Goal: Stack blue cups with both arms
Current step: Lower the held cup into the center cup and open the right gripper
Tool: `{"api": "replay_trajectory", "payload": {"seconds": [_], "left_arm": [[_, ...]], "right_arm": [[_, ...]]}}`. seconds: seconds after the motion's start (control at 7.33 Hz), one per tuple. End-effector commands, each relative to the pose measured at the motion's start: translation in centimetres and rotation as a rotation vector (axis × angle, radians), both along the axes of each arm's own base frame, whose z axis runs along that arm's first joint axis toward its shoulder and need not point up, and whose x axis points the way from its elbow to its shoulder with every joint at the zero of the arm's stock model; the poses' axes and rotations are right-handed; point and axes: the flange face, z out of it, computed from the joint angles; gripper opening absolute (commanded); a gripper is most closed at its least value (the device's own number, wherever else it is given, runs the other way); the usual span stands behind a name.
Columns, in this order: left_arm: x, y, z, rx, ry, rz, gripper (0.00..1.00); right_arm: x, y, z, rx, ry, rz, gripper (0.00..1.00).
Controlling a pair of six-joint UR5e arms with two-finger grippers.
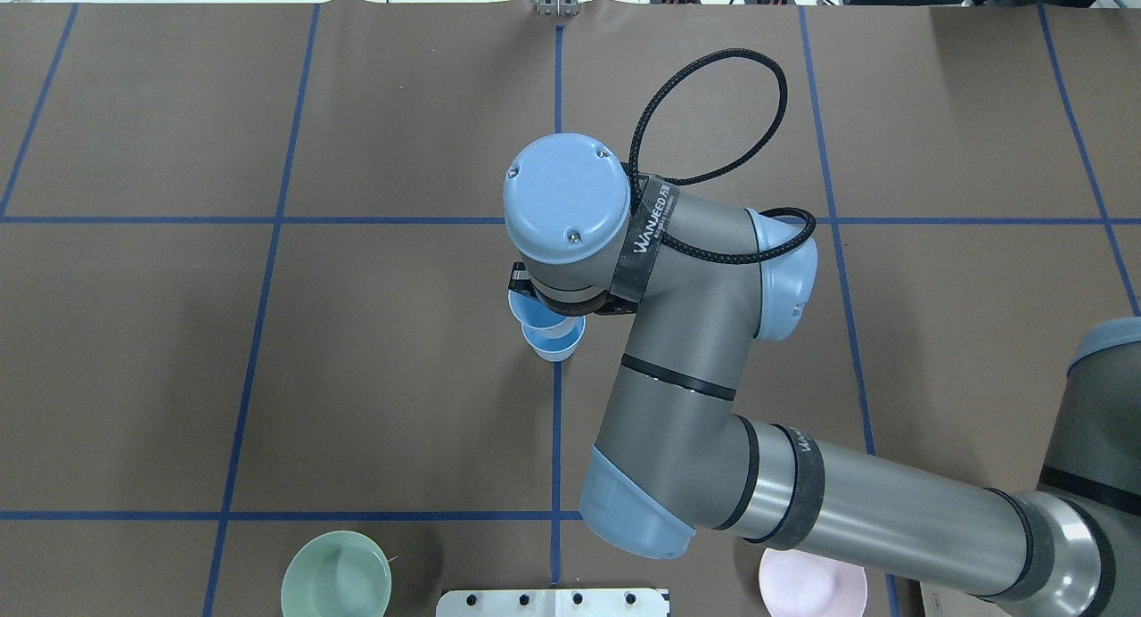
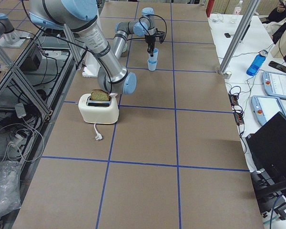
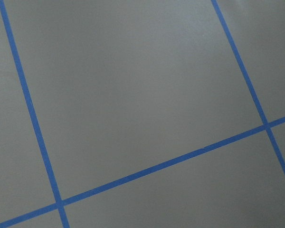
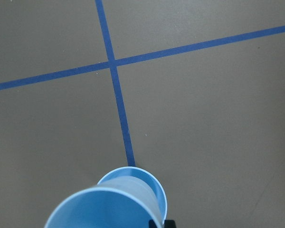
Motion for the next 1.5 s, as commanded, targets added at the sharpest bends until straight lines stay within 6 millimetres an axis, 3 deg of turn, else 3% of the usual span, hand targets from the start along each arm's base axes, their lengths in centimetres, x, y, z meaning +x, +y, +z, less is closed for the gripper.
{"api": "replay_trajectory", "payload": {"seconds": [0.0,1.09,1.36], "left_arm": [[0.0,0.0,0.0,0.000,0.000,0.000,0.98],[0.1,0.0,0.0,-0.001,0.000,0.000,0.98],[0.1,0.0,-0.1,0.000,0.000,0.000,0.98]], "right_arm": [[-1.2,-0.7,0.6,0.010,-0.009,0.006,0.00],[-1.2,-0.6,1.9,0.004,0.005,0.004,0.00],[-1.0,-0.5,1.0,0.014,-0.014,0.005,0.00]]}}
